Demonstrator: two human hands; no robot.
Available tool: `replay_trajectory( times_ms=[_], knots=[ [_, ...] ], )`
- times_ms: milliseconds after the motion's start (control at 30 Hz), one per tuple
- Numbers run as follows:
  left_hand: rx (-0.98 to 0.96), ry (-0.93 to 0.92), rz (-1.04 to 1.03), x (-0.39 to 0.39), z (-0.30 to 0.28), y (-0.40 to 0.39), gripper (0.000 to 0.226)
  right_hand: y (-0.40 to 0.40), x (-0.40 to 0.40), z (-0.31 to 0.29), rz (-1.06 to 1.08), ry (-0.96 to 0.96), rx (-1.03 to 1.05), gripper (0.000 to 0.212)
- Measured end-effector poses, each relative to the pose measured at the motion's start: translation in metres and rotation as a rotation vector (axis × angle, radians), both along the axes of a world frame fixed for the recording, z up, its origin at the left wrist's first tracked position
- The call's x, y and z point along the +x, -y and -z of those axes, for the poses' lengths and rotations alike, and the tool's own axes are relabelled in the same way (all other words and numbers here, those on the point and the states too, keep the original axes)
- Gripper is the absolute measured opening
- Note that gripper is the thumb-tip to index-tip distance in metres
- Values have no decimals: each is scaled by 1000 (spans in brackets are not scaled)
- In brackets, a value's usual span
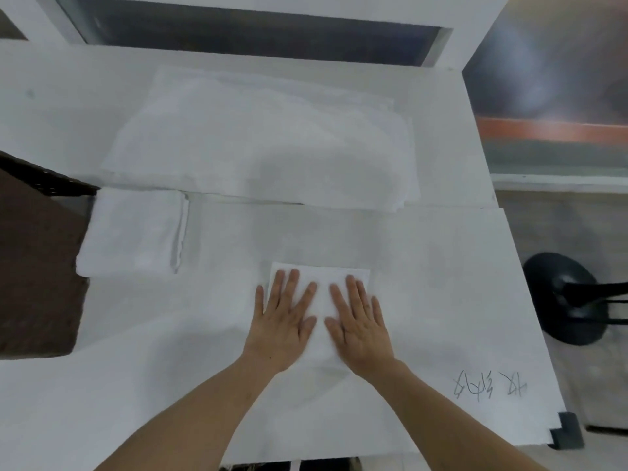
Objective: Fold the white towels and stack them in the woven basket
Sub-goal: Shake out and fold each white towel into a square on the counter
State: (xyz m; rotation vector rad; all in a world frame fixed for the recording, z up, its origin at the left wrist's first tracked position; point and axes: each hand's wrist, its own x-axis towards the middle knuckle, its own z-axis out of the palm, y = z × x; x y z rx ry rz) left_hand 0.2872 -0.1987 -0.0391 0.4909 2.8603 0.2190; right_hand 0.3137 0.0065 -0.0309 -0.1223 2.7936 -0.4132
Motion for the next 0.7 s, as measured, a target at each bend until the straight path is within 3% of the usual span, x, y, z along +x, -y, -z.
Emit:
replay_trajectory(
  times_ms=[200, 400, 700],
  knots=[
    [-48, 5, -23, -1, -2, -1, 66, -9, -13, -8, -63, 81, -18, 68],
    [-92, 36, -65, 21, -9, 19, 66, -30, -18, -33, -368, 212, 42, 85],
    [-133, 41, -151, 62, -20, 88, 68, 35, -19, -36, -604, 239, 115, 96]
  ],
)
